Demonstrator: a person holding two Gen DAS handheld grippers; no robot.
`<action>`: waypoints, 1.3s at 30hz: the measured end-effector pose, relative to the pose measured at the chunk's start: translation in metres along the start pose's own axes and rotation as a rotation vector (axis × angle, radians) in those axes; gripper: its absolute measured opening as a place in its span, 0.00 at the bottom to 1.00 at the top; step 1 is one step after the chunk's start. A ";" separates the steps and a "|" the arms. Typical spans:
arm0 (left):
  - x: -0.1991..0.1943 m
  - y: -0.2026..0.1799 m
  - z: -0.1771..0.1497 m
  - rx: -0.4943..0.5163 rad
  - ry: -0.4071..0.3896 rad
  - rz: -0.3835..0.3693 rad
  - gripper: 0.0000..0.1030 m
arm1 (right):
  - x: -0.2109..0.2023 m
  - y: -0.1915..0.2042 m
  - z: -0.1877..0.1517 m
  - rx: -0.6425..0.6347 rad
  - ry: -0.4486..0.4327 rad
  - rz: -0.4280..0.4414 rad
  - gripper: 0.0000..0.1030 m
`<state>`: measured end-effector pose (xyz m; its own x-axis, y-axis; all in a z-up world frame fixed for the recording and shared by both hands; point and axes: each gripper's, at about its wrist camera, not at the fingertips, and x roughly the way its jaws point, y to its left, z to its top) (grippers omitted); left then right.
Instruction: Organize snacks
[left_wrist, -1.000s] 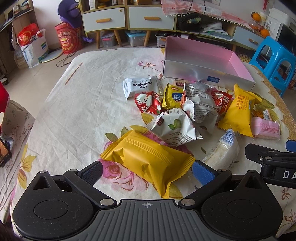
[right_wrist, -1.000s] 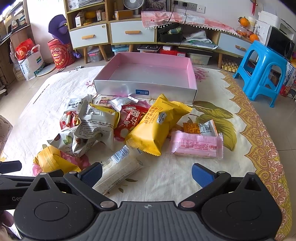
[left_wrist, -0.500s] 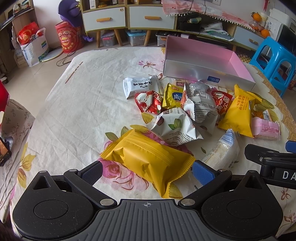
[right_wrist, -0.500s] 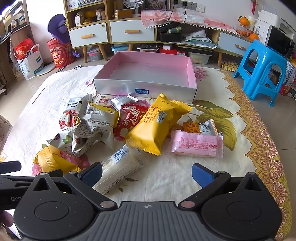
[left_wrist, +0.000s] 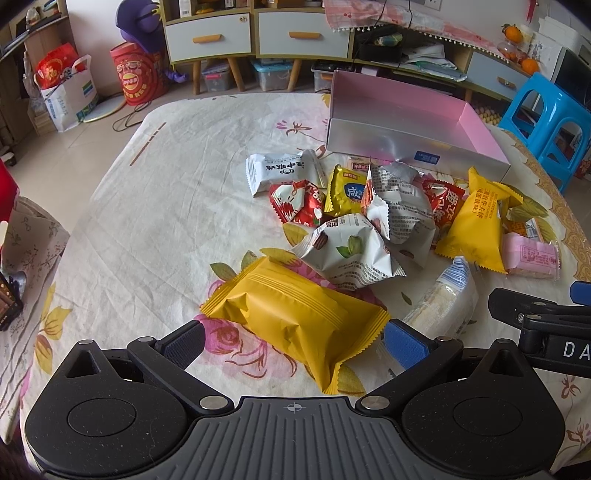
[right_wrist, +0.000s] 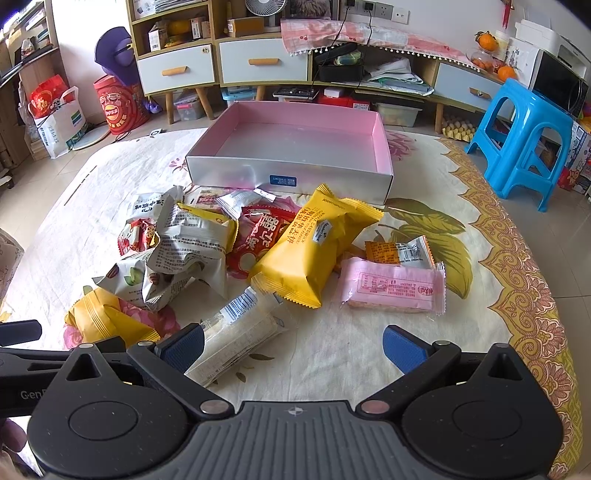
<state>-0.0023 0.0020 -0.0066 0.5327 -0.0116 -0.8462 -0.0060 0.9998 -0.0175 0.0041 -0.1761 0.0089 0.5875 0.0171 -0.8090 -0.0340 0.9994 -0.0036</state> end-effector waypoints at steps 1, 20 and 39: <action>0.000 0.000 0.000 0.000 0.000 0.000 1.00 | 0.000 0.000 -0.001 0.000 0.000 0.000 0.92; -0.004 0.008 0.015 -0.010 -0.051 0.017 1.00 | -0.005 -0.013 0.019 0.042 -0.044 -0.030 0.92; 0.011 0.017 0.052 0.203 -0.083 -0.072 1.00 | 0.026 -0.035 0.063 0.120 0.053 0.134 0.92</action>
<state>0.0478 0.0195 0.0116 0.5936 -0.0906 -0.7997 0.2009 0.9789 0.0383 0.0712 -0.2083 0.0251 0.5407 0.1523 -0.8273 -0.0111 0.9847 0.1741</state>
